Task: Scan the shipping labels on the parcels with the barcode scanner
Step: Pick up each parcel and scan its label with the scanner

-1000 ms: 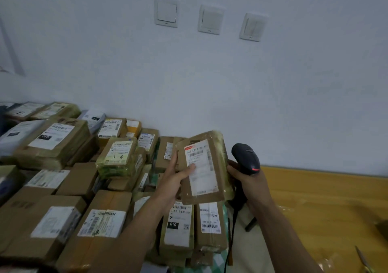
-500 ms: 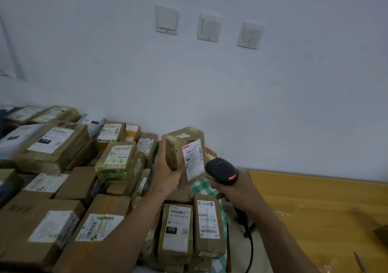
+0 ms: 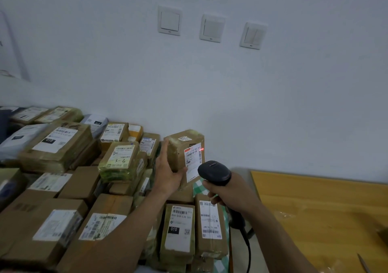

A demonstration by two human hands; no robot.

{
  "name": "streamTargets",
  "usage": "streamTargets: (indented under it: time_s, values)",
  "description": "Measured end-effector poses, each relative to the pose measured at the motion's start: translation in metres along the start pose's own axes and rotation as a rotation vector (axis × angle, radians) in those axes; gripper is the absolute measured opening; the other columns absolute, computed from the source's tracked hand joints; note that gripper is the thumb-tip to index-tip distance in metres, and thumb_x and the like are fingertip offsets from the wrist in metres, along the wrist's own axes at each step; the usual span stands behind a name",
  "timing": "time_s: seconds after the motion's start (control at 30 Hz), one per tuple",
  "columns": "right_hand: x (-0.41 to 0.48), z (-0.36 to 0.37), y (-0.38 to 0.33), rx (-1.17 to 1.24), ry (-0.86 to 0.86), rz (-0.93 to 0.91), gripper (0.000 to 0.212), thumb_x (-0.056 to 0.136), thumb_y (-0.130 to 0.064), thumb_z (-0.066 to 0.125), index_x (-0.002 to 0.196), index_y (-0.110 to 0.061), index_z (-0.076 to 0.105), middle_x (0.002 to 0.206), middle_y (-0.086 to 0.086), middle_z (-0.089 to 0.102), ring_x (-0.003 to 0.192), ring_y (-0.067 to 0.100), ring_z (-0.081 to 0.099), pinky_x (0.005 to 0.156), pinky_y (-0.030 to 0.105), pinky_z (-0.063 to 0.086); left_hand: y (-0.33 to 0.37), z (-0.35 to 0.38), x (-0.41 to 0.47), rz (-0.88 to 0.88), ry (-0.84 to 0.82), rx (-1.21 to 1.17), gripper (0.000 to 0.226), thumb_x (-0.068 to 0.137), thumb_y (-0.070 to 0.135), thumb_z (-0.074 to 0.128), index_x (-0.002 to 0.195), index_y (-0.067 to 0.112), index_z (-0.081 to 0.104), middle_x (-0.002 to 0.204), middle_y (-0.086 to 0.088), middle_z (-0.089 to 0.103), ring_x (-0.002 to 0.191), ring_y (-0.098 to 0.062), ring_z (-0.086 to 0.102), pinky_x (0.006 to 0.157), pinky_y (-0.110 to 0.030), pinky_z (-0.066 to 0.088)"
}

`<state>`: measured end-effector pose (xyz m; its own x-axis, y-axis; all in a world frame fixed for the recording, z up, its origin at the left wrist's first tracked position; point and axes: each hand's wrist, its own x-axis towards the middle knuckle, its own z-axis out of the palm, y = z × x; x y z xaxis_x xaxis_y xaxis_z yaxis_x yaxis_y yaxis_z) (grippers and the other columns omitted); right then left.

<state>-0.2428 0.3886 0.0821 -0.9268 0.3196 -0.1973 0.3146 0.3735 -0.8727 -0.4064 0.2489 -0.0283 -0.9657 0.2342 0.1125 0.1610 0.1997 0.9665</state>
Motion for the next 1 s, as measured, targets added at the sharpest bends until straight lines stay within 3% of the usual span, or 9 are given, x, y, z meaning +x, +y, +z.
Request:
streamTargets:
  time_s: [0.37, 0.63, 0.7, 0.77, 0.83, 0.9, 1.0]
  values:
    - [0.008, -0.001, 0.003, 0.03, -0.004, -0.005, 0.016, 0.092, -0.032, 0.077, 0.105, -0.028, 0.069, 0.082, 0.005, 0.079, 0.071, 0.02, 0.077, 0.066, 0.026, 0.06, 0.001, -0.003, 0.003, -0.019, -0.014, -0.03, 0.125, 0.076, 0.014, 0.09, 0.152, 0.068, 0.006, 0.159, -0.001, 0.037, 0.148, -0.026, 0.039, 0.107, -0.064, 0.047]
    - [0.015, 0.007, -0.008, 0.098, -0.046, -0.064, 0.018, 0.091, -0.022, 0.079, 0.106, -0.028, 0.072, 0.092, 0.0, 0.077, 0.071, 0.018, 0.076, 0.057, 0.015, 0.052, 0.027, -0.03, -0.008, -0.071, 0.045, -0.098, 0.116, 0.083, 0.027, 0.087, 0.146, 0.075, 0.002, 0.155, 0.004, 0.048, 0.14, -0.019, 0.05, 0.104, -0.055, 0.053]
    - [0.021, 0.013, -0.014, 0.082, -0.068, -0.085, 0.019, 0.091, -0.027, 0.08, 0.108, -0.031, 0.072, 0.092, -0.004, 0.078, 0.074, 0.019, 0.077, 0.06, 0.018, 0.053, 0.039, -0.05, -0.007, -0.08, 0.102, -0.086, 0.105, 0.09, 0.029, 0.079, 0.155, 0.063, 0.003, 0.149, 0.007, 0.054, 0.126, -0.012, 0.059, 0.088, -0.036, 0.061]
    - [0.029, 0.022, -0.022, 0.049, -0.106, -0.114, 0.023, 0.091, -0.034, 0.079, 0.113, -0.033, 0.071, 0.098, -0.007, 0.078, 0.078, 0.022, 0.078, 0.068, 0.025, 0.057, 0.049, -0.075, -0.004, -0.102, 0.161, -0.1, 0.088, 0.097, 0.028, 0.071, 0.16, 0.052, 0.014, 0.14, 0.011, 0.06, 0.104, 0.001, 0.064, 0.063, -0.013, 0.056]
    - [0.037, 0.033, -0.029, 0.028, -0.138, -0.156, 0.023, 0.091, -0.037, 0.079, 0.113, -0.037, 0.071, 0.101, -0.008, 0.078, 0.08, 0.02, 0.078, 0.077, 0.033, 0.063, 0.058, -0.105, 0.002, -0.123, 0.21, -0.128, 0.062, 0.102, 0.027, 0.063, 0.156, 0.043, 0.036, 0.126, 0.012, 0.066, 0.082, 0.007, 0.068, 0.053, -0.01, 0.052]
    - [0.042, 0.045, -0.037, 0.011, -0.165, -0.191, 0.02, 0.092, -0.036, 0.078, 0.108, -0.043, 0.068, 0.101, -0.01, 0.077, 0.077, 0.015, 0.078, 0.072, 0.028, 0.061, 0.064, -0.135, 0.008, -0.157, 0.261, -0.121, 0.041, 0.106, 0.03, 0.057, 0.145, 0.04, 0.051, 0.118, 0.012, 0.071, 0.081, 0.002, 0.07, 0.059, -0.015, 0.056]
    - [0.048, 0.062, -0.046, 0.017, -0.23, -0.214, 0.023, 0.094, -0.032, 0.076, 0.106, -0.047, 0.063, 0.105, -0.011, 0.074, 0.077, 0.013, 0.076, 0.06, 0.017, 0.054, 0.062, -0.176, 0.014, -0.274, 0.29, -0.151, 0.035, 0.106, 0.034, 0.055, 0.14, 0.037, 0.06, 0.112, 0.011, 0.076, 0.093, -0.012, 0.074, 0.083, -0.036, 0.061]
